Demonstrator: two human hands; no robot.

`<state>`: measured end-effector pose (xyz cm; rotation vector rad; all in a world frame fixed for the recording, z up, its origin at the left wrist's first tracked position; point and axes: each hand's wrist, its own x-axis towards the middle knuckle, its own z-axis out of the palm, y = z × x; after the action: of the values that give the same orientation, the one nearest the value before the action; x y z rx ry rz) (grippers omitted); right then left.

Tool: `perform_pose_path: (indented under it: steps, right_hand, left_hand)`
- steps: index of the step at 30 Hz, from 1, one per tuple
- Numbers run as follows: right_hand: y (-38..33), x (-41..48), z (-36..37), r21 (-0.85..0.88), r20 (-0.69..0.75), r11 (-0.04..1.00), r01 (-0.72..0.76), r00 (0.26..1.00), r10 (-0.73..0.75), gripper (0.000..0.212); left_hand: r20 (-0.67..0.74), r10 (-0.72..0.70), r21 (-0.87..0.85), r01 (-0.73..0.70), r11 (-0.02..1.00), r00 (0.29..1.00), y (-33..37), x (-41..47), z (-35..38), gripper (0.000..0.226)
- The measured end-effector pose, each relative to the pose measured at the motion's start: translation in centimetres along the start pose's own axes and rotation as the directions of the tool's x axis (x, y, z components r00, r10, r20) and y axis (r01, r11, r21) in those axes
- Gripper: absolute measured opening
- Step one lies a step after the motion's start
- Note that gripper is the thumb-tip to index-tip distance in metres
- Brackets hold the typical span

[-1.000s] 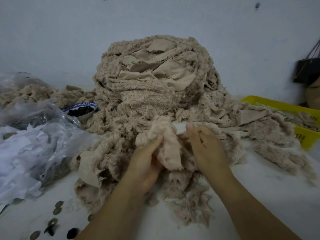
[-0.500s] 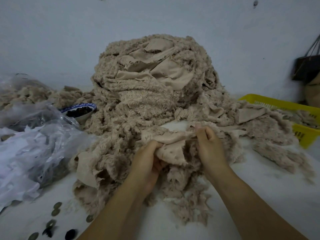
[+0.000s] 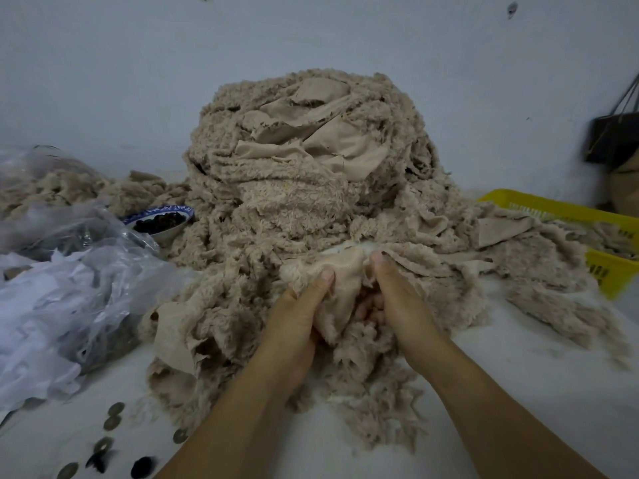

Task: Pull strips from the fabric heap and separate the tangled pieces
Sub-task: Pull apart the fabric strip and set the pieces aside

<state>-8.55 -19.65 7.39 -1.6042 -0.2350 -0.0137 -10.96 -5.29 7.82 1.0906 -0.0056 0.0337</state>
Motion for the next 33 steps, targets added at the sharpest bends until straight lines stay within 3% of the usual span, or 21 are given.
perform_pose_path:
  steps: [2,4,8,11,12,15,18,20,22,23,24,26,30,33]
  right_hand:
    - [-0.2,-0.2,0.1,-0.021,0.039,1.0,0.006,0.999,-0.005,0.071]
    - [-0.4,-0.2,0.0,-0.001,-0.014,1.0,-0.001,1.0,0.001,0.073]
    - [-0.6,0.2,-0.1,0.241,-0.135,0.97,-0.007,0.99,0.04,0.033]
    - [-1.1,0.9,-1.9,0.477,-0.25,0.879,-0.007,0.958,0.143,0.018]
    - [-1.0,1.1,-2.8,0.468,-0.303,0.884,-0.007,0.938,0.168,0.017]
    - [-0.2,1.3,-3.8,0.117,-0.37,0.992,-0.045,0.925,0.086,0.018]
    - [-0.1,1.1,-2.1,-0.157,-0.322,0.987,0.031,0.943,-0.081,0.015]
    - [-0.1,0.6,-1.2,-0.245,-0.203,0.962,0.122,0.964,-0.174,0.035]
    - [-0.3,0.1,-0.4,-0.247,-0.054,0.958,0.146,0.985,-0.164,0.06]
    - [-0.2,-0.2,-0.1,-0.245,-0.004,0.96,0.133,0.99,-0.139,0.062]
    - [-0.2,-0.3,0.1,-0.245,0.021,0.963,0.109,0.994,-0.107,0.058]
    - [-0.1,-0.4,0.1,-0.251,0.034,0.966,0.067,0.998,-0.061,0.045]
    - [-0.1,-0.1,-1.0,-0.187,-0.093,0.982,-0.008,0.996,-0.009,0.037]
    - [-0.4,0.2,-1.8,-0.068,-0.172,0.997,-0.036,0.985,0.024,0.032]
  left_hand:
    - [0.057,0.03,0.047,-0.033,0.998,0.998,0.0,-0.1,0.0,0.033]
    - [0.116,0.047,0.082,-0.057,0.995,0.992,-0.2,-0.3,0.0,0.031]
    - [0.113,0.034,0.049,-0.04,0.998,0.993,-0.4,-0.1,0.2,0.034]
    - [0.025,-0.018,-0.078,0.02,0.997,1.0,0.6,0.1,-0.4,0.034]
    - [-0.007,-0.022,-0.103,0.022,0.994,1.0,1.0,0.2,-0.9,0.036]
    - [-0.041,0.009,-0.049,-0.011,0.999,0.999,1.2,0.4,-1.6,0.036]
    - [0.03,0.039,0.06,-0.041,0.997,0.999,0.2,-0.1,-0.4,0.031]
    - [0.109,0.051,0.134,-0.066,0.989,0.993,-0.6,-0.6,0.0,0.021]
    - [0.136,0.032,0.224,-0.063,0.973,0.99,-0.9,-0.8,0.2,0.027]
    - [0.181,0.008,0.234,-0.051,0.971,0.983,-0.8,-0.8,0.3,0.032]
    - [0.244,-0.006,0.199,-0.044,0.979,0.97,-0.6,-0.7,0.4,0.036]
    - [0.27,0.003,-0.029,0.005,1.0,0.963,0.3,-0.6,0.5,0.038]
    - [0.045,0.012,-0.521,0.013,0.854,0.999,2.2,0.2,-1.3,0.015]
    - [0.062,0.014,-0.592,0.025,0.806,0.998,2.6,0.2,-2.3,0.013]
